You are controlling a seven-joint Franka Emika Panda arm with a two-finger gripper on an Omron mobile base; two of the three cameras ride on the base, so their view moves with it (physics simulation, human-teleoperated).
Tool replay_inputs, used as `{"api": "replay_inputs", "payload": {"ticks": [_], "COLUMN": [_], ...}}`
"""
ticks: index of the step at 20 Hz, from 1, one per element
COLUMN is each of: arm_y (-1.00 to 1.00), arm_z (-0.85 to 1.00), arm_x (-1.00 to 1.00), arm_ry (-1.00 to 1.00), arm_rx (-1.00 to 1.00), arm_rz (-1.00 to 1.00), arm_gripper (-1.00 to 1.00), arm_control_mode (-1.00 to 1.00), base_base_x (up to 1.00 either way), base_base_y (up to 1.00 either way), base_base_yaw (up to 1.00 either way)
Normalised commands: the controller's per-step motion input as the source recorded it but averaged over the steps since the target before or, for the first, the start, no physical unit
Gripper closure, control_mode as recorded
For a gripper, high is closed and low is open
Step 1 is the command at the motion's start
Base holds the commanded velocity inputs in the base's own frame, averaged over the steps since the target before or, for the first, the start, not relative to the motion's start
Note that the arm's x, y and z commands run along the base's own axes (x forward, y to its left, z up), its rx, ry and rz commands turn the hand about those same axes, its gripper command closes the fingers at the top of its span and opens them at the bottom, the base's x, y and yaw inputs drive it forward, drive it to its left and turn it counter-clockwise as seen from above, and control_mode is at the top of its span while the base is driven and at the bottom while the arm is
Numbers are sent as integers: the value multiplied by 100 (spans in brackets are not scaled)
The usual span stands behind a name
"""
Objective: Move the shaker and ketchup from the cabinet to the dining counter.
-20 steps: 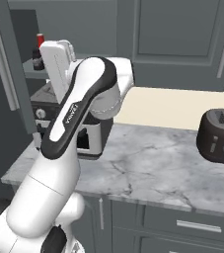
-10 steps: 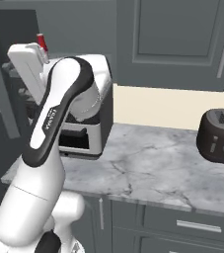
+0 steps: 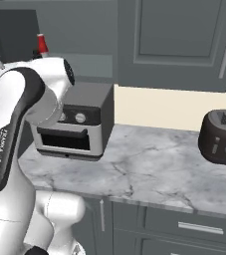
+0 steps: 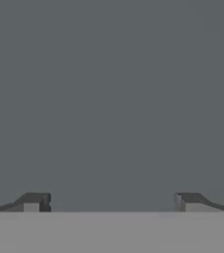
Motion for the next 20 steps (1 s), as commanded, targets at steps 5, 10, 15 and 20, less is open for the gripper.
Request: {"api": "replay_inputs", "payload": {"ticks": [5, 10, 15, 20], "arm_y": [74, 57, 46, 45], "arm_z": [0, -1, 1, 4], "arm_x": [-1, 3, 2, 3], "arm_ry": [-17, -20, -20, -22], "arm_rx": [-2, -3, -5, 0], "arm_rz": [-7, -7, -9, -13], "arm_gripper": [-100, -100, -100, -100], "arm_control_mode": [-100, -100, -100, -100], "base_base_x": [0, 0, 0, 0], "base_base_y": [0, 0, 0, 0], "base_base_yaw": [0, 0, 0, 0]}}
